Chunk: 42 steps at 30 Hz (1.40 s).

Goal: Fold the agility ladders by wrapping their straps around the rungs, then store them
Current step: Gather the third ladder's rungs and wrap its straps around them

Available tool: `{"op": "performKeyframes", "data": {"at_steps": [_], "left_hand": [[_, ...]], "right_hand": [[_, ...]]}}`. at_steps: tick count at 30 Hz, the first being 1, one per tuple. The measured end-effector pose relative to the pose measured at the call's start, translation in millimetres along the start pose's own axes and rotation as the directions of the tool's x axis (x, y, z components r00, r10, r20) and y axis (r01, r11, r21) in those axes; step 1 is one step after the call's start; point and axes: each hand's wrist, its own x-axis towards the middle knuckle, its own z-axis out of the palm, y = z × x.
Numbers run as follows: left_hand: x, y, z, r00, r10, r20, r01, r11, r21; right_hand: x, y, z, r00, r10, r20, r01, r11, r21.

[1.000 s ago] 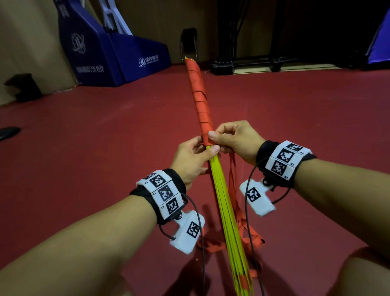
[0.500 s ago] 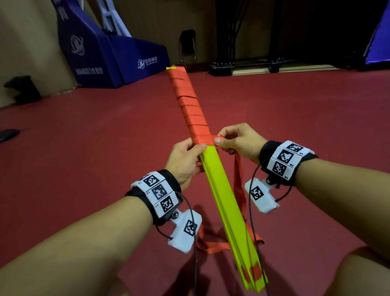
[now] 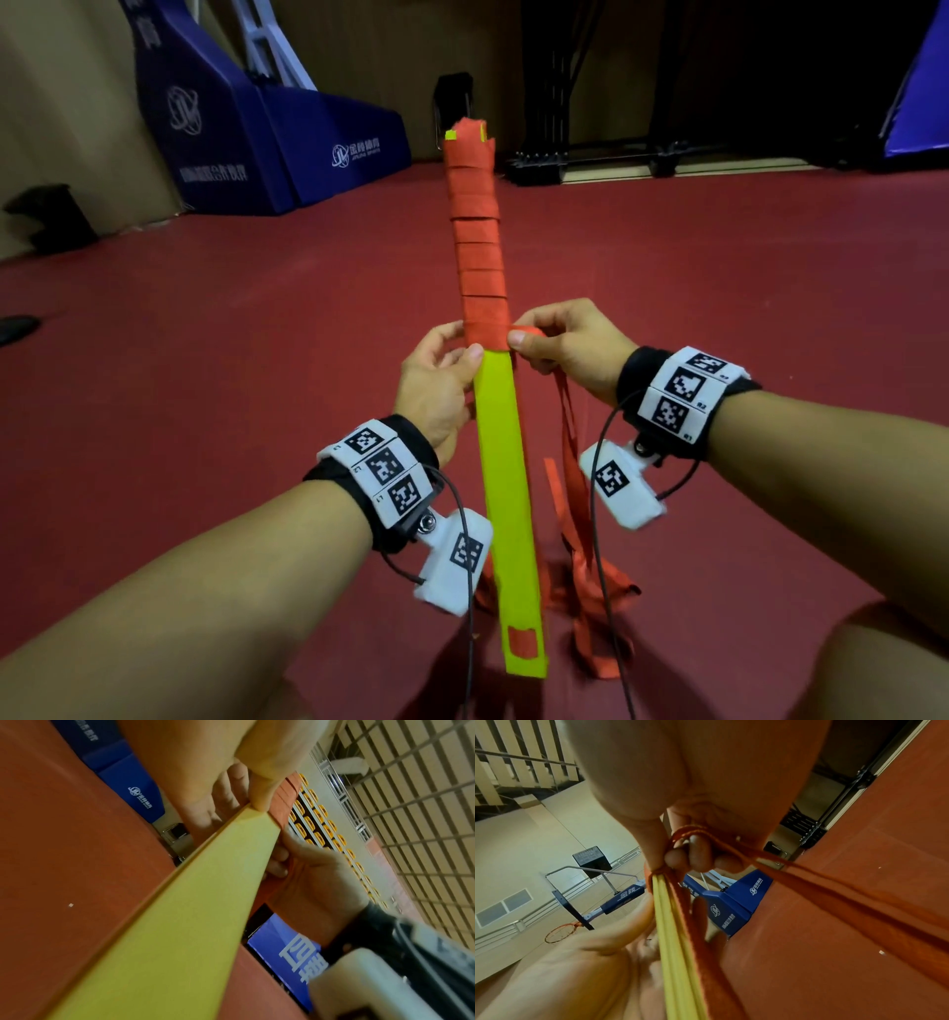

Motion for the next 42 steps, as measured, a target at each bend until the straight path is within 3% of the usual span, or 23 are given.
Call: {"op": "performKeyframes", "data": {"at_steps": [4,15,22,26,29,42], "left_hand": [[-3,-7,-1,0.995,-0.100,-0.003,0.099,0.980,0.174],[5,-13,-3,0.998,-0.058,-0.028,0.062,0.987,0.148],[9,-18,-5,0.997,-0.026,-0.073,0.036,0.990,0.139],[12,-20,-5,0.996,-0.023,-0.087,0.037,0.987,0.160],[15,-21,-7,0.996,-0.013,-0.093,0.031,0.982,0.184],[13,-21,-11,0.998,0.032,-0.050,-0.020,0.974,0.224]], "right_hand": [[1,-2,3,0.998,-0.047,-0.042,0.046,0.999,-0.021],[1,2,1,1.000,-0.031,-0.006,0.031,0.999,0.034],[1,5,-4,1.000,-0.020,0.004,0.021,0.980,-0.200],[2,6,-3,0.992,-0.083,-0.098,0.051,0.956,-0.288],[3,7,-2,0.989,-0.083,-0.123,0.045,0.958,-0.284],[3,7,1,1.000,0.019,-0.020,-0.022,0.990,-0.136]]}}
